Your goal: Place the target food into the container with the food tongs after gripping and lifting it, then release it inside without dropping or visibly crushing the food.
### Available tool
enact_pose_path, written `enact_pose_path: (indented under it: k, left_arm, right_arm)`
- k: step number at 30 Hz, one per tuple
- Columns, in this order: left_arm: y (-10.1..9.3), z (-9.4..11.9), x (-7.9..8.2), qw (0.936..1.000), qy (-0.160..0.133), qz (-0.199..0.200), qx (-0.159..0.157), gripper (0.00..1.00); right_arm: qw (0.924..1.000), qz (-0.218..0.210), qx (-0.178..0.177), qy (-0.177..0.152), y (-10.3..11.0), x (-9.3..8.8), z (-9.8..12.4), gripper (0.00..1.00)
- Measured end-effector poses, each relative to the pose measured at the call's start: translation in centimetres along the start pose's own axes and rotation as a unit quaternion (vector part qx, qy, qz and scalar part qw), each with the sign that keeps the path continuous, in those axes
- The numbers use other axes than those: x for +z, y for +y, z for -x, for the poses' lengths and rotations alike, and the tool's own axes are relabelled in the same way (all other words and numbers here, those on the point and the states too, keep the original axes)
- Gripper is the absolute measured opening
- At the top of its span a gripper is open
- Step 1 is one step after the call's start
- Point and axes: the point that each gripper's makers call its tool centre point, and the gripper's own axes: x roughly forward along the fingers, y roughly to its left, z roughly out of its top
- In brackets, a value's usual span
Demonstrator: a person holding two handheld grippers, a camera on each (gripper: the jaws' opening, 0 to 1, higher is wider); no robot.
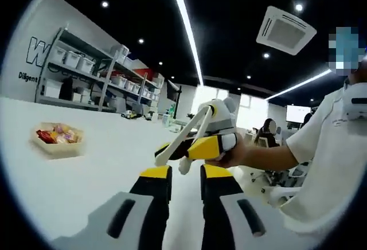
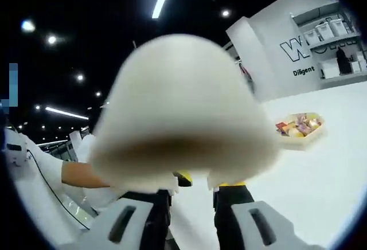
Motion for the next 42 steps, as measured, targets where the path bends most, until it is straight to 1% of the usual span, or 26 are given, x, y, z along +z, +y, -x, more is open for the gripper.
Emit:
enact_pose_path:
  k: [2, 4, 6, 7, 9, 10, 12, 14, 15, 16, 17, 18, 19, 23, 26, 28, 29, 30, 31, 32, 35, 36, 38, 39, 41, 42]
  left_arm:
    - [-0.3, 0.2, 0.1, 1.0000, -0.003, -0.001, -0.004, 0.12]
    - [-0.5, 0.3, 0.2, 0.9999, -0.004, 0.005, -0.012, 0.10]
    - [-0.7, 0.6, 0.4, 0.9998, -0.010, 0.007, -0.015, 0.07]
    - [-0.9, 0.7, 0.5, 0.9997, -0.011, 0.010, -0.021, 0.06]
    - [-1.0, 0.8, 0.5, 0.9995, -0.013, 0.010, -0.026, 0.06]
    - [-1.4, 0.9, 0.5, 0.9993, -0.012, 0.005, -0.036, 0.05]
    - [-1.5, 1.1, 0.6, 0.9989, -0.014, 0.014, -0.043, 0.04]
    - [-1.6, 1.2, 0.7, 0.9988, -0.014, 0.001, -0.046, 0.03]
    - [-1.7, 1.2, 0.7, 0.9988, -0.011, -0.001, -0.047, 0.02]
    - [-1.7, 1.2, 0.6, 0.9989, -0.002, -0.011, -0.045, 0.02]
    - [-1.8, 1.2, 0.5, 0.9988, 0.003, -0.013, -0.046, 0.02]
    - [-1.8, 1.1, 0.6, 0.9988, 0.002, -0.010, -0.048, 0.02]
    - [-1.9, 1.2, 0.6, 0.9988, 0.001, -0.008, -0.049, 0.02]
    - [-1.8, 1.3, 0.7, 0.9989, -0.002, -0.009, -0.046, 0.02]
    - [-1.8, 1.5, 0.8, 0.9990, -0.002, -0.012, -0.042, 0.01]
    - [-1.6, 1.8, 0.9, 0.9992, 0.000, -0.016, -0.036, 0.01]
    - [-1.5, 1.9, 0.9, 0.9992, 0.001, -0.015, -0.036, 0.01]
    - [-1.5, 2.0, 0.7, 0.9993, 0.006, -0.012, -0.036, 0.01]
    - [-1.4, 1.9, 0.6, 0.9991, 0.013, -0.022, -0.032, 0.01]
    - [-1.7, 1.8, 0.7, 0.9991, 0.011, -0.024, -0.035, 0.01]
    - [-2.1, 1.6, 0.8, 0.9984, 0.021, -0.039, -0.035, 0.01]
    - [-2.2, 1.7, 0.9, 0.9980, 0.024, -0.046, -0.035, 0.01]
    - [-1.9, 1.9, 0.9, 0.9974, 0.031, -0.056, -0.031, 0.01]
    - [-1.8, 2.1, 1.1, 0.9976, 0.030, -0.054, -0.031, 0.01]
    - [-1.6, 2.3, 1.0, 0.9969, 0.039, -0.063, -0.028, 0.01]
    - [-1.6, 2.4, 1.0, 0.9969, 0.039, -0.063, -0.028, 0.01]
  right_arm:
    - [0.9999, -0.001, 0.013, -0.004, 0.5, -0.1, -0.1, 0.22]
    - [0.9997, -0.013, 0.020, -0.003, 0.7, -0.2, -0.1, 0.23]
    - [0.9989, -0.025, 0.038, -0.013, 1.2, 0.1, -0.2, 0.23]
    - [0.9984, -0.034, 0.043, -0.013, 1.2, 0.0, -0.2, 0.23]
    - [0.9981, -0.034, 0.049, -0.015, 1.4, 0.0, -0.1, 0.23]
    - [0.9977, -0.036, 0.056, -0.012, 1.7, -0.1, -0.2, 0.23]
    - [0.9977, -0.035, 0.057, -0.013, 1.8, -0.1, -0.2, 0.25]
    - [0.9980, -0.023, 0.056, -0.016, 2.0, 0.1, -0.2, 0.25]
    - [0.9984, -0.015, 0.053, -0.013, 1.9, 0.0, -0.2, 0.26]
    - [0.9984, -0.015, 0.053, -0.014, 1.9, 0.0, 0.0, 0.26]
    - [0.9982, -0.019, 0.055, -0.015, 1.8, 0.0, 0.1, 0.25]
    - [0.9978, -0.031, 0.057, -0.015, 1.8, 0.1, 0.1, 0.25]
    - [0.9975, -0.033, 0.060, -0.018, 1.9, 0.2, 0.3, 0.24]
    - [0.9976, -0.024, 0.061, -0.020, 1.9, 0.5, 0.8, 0.22]
    - [0.9978, -0.019, 0.060, -0.022, 1.8, 0.7, 1.1, 0.18]
    - [0.9972, -0.020, 0.067, -0.026, 2.0, 0.9, 1.6, 0.12]
    - [0.9958, -0.012, 0.080, -0.043, 2.4, 1.5, 1.7, 0.08]
    - [0.9967, -0.014, 0.069, -0.041, 2.1, 1.5, 1.8, 0.08]
    - [0.9968, -0.014, 0.067, -0.042, 2.1, 1.5, 1.9, 0.07]
    - [0.9964, -0.022, 0.073, -0.038, 2.4, 1.4, 1.8, 0.07]
    - [0.9963, -0.020, 0.074, -0.039, 2.4, 1.4, 1.9, 0.09]
    - [0.9963, -0.025, 0.074, -0.037, 2.3, 1.4, 2.0, 0.10]
    - [0.9958, -0.025, 0.082, -0.029, 2.5, 1.2, 2.3, 0.09]
    - [0.9959, -0.025, 0.083, -0.024, 2.4, 1.1, 2.4, 0.08]
    - [0.9967, -0.036, 0.073, 0.004, 1.8, 0.4, 2.6, 0.10]
    - [0.9972, -0.029, 0.066, 0.020, 1.5, -0.1, 2.7, 0.09]
